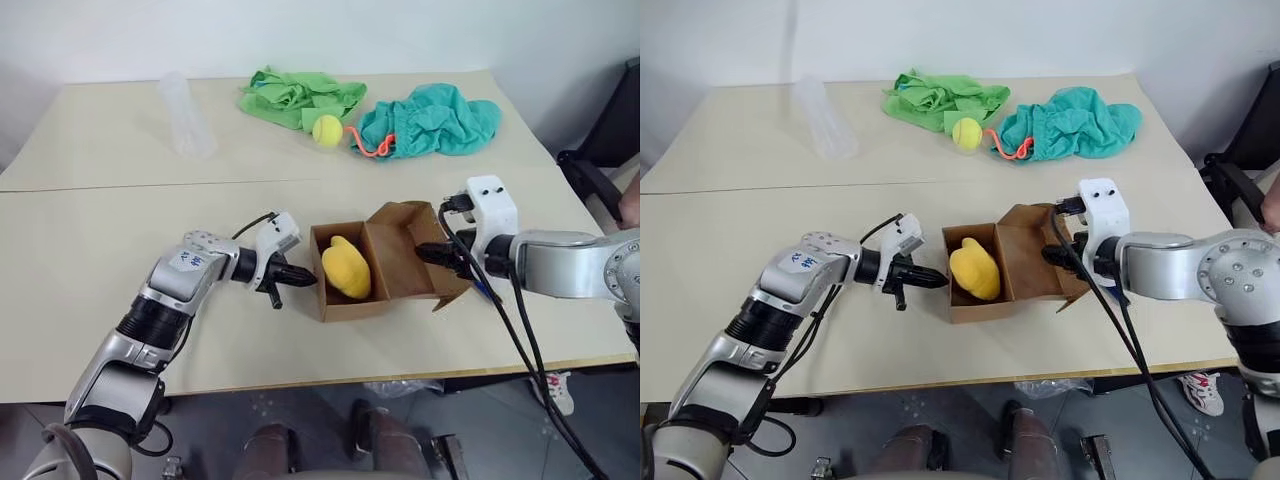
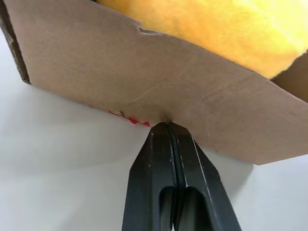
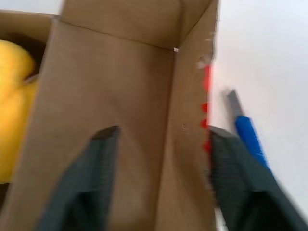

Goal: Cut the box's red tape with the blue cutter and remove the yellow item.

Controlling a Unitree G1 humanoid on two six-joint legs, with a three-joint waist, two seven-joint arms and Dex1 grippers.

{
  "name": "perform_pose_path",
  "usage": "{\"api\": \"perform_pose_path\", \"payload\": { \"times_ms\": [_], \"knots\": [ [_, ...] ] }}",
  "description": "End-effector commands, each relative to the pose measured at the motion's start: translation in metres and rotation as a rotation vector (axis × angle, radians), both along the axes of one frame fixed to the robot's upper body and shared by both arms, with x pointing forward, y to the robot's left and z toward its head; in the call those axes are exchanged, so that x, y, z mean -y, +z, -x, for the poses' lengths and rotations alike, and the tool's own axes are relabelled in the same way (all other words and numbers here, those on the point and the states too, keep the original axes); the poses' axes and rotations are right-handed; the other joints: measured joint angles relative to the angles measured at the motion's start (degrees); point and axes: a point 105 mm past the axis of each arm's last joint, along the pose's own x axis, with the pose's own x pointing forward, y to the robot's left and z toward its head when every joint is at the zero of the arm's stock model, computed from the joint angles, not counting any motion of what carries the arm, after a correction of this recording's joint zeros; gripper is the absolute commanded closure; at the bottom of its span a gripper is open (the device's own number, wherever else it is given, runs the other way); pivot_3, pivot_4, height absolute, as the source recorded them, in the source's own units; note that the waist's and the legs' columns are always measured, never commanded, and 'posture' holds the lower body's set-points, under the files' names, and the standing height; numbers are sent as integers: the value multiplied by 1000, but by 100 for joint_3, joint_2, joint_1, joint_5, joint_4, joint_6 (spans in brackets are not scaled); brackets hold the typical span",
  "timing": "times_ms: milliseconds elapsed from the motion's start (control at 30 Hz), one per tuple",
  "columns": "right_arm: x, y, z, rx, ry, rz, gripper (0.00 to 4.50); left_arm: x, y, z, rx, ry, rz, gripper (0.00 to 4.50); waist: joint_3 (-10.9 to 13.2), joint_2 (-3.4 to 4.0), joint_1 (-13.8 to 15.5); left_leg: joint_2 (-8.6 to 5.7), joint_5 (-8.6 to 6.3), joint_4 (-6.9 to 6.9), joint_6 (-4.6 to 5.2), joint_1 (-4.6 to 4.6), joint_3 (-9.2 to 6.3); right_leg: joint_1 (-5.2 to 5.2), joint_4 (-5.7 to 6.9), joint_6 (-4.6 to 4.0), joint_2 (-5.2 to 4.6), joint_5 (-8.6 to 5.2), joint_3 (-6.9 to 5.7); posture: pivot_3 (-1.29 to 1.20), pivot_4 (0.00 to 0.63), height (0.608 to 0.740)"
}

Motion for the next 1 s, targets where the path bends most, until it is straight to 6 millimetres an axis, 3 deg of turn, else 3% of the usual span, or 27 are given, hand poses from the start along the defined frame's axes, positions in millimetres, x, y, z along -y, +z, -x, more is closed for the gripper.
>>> {"api": "perform_pose_path", "payload": {
  "times_ms": [33, 100, 167, 267, 367, 500, 600, 700, 800, 900, 1000],
  "knots": [
    [5, 28, -1, 155, 20, -44, 486, -3, 12, -4, 46, -3, 8, 4500, 0, 0, 0, 0, 0, 0, 0, 0, 0, 0, 1, 0, 1, 0, 0, 0, 150, 740],
    [12, 29, 1, 186, 30, -73, 34, -6, 12, -5, 44, 0, 5, 4500, 0, 0, 1, 1, 0, 0, 0, 0, 2, 1, -1, 0, 3, 0, -1, 0, 150, 740],
    [21, 29, 4, 220, 43, -60, 34, -9, 13, -7, 46, 10, 1, 4500, 0, 0, 17, -1, 0, 0, 0, 0, 3, 2, -1, 1, 2, 0, -1, 0, 150, 740],
    [49, 46, 10, 368, 54, -19, 34, -25, 21, -15, 80, 62, -9, 4500, 0, 0, 36, -4, 0, 0, 0, -2, 5, 3, -3, 2, 1, 1, -2, 0, 150, 740],
    [53, 61, 27, 477, 174, -12, 34, -36, 36, -25, 155, 89, -8, 4500, 0, -1, 20, -6, -1, 0, 1, -1, 10, 2, -5, 5, 3, 3, 0, 0, 150, 740],
    [39, 63, 54, 497, 392, 19, 0, -31, 73, -33, 254, 35, 35, 3633, 1, -2, 18, -5, 0, 0, 1, 7, 8, 10, -5, 5, 10, 4, 0, 0, 150, 740],
    [30, 69, 64, 519, 478, 11, 0, -10, 99, -27, 308, -70, 64, 2723, 2, -3, 16, -9, 0, 2, 1, 11, 9, 12, -4, 7, 9, 6, 5, 0, 150, 740],
    [26, 68, 69, 517, 524, 14, 0, 8, 110, -19, 347, -173, 79, 1832, 2, -3, 23, -21, 0, 4, 3, 10, 11, 14, -6, 9, 9, 8, 5, 0, 150, 740],
    [21, 60, 76, 503, 560, 38, 0, 37, 114, -6, 376, -319, 54, 942, 2, -5, 41, -32, 0, 4, 3, 9, 11, 13, -6, 9, 10, 8, 5, 0, 150, 740],
    [17, 55, 84, 502, 585, 47, 0, 48, 100, -6, 383, -372, -36, 32, 4, -7, 46, -38, 0, 8, 3, 7, 9, 14, -6, 9, 9, 8, 4, 0, 150, 740],
    [19, 49, 89, 502, 595, 75, 0, 55, 86, -19, 426, -346, -142, 32, 4, -7, 43, -41, 0, 9, 3, 14, 9, 19, -5, 9, 8, 9, 6, 0, 150, 740]
  ]
}}
